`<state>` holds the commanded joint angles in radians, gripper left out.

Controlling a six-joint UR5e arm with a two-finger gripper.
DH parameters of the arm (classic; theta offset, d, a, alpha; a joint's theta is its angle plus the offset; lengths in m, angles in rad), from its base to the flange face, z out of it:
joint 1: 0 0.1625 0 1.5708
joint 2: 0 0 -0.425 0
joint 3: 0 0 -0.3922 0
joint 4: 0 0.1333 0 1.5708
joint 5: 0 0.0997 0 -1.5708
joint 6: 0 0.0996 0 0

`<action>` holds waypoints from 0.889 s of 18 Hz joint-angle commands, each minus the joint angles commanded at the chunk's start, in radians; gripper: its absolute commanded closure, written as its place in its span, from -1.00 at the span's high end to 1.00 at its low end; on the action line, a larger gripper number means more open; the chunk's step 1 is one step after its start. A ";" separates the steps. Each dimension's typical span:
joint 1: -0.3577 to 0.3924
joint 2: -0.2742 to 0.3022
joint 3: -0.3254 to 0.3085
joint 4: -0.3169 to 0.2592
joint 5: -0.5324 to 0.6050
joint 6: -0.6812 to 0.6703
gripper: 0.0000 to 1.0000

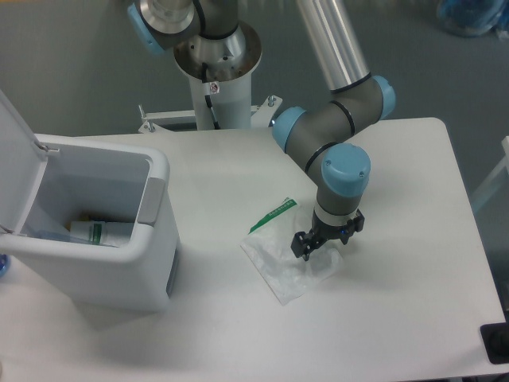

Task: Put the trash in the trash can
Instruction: 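Lower the gripper onto the bag and pinch its edge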

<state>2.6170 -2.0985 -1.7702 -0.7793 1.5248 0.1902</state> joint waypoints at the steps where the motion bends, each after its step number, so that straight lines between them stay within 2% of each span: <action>1: 0.000 0.000 0.000 0.000 -0.008 0.000 1.00; 16: -0.005 -0.011 -0.003 0.000 -0.012 0.005 1.00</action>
<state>2.6124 -2.1092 -1.7733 -0.7793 1.5125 0.1948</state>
